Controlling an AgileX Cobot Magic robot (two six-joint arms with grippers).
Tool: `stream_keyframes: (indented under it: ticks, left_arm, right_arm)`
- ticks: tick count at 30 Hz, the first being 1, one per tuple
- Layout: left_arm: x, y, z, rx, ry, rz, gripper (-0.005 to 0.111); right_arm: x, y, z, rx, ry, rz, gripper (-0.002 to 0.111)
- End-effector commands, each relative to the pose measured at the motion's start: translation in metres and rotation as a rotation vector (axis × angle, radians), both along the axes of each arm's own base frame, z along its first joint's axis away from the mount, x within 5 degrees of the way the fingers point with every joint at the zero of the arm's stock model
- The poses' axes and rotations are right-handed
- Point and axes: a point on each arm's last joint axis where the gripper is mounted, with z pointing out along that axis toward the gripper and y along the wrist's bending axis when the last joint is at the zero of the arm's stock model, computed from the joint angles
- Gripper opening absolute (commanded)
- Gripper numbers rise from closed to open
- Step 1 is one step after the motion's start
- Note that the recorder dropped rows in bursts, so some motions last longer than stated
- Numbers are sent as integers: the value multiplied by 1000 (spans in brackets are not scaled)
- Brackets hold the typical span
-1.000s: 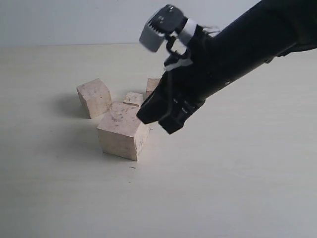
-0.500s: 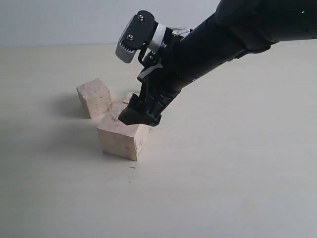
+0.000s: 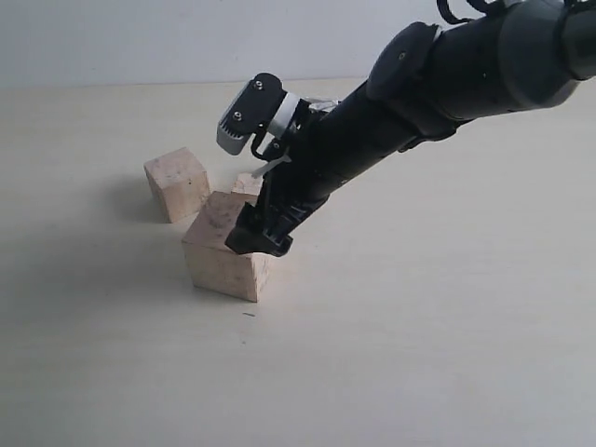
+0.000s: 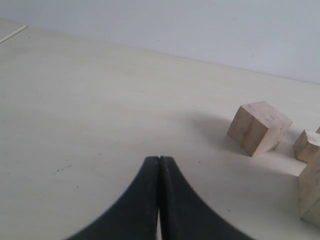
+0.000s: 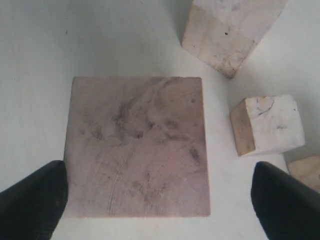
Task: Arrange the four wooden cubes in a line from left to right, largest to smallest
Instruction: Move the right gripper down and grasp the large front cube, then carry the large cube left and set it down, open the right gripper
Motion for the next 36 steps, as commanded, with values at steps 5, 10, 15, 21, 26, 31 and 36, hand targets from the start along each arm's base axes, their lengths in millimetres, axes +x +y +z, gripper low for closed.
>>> stream_keyframes:
  ticks: [5, 10, 15, 21, 26, 31, 36]
  left_arm:
    - [0, 0, 0, 2, -14, 0, 0]
    - [0, 0, 0, 2, -14, 0, 0]
    - [0, 0, 0, 2, -12, 0, 0]
    - [0, 0, 0, 2, -12, 0, 0]
    - [0, 0, 0, 2, -12, 0, 0]
    - [0, 0, 0, 2, -12, 0, 0]
    - [0, 0, 0, 2, -12, 0, 0]
  right_arm:
    - [-5, 27, -4, 26, 1, 50, 94]
    - [-3, 29, -23, -21, 6, 54, 94]
    - [-3, 28, -31, -51, 8, 58, 88]
    - [0, 35, -14, -18, 1, 93, 0]
    - [10, 57, 30, 71, -57, 234, 0]
    - [1, 90, 31, 67, -93, 445, 0]
    - [-2, 114, -3, 1, -172, 469, 0]
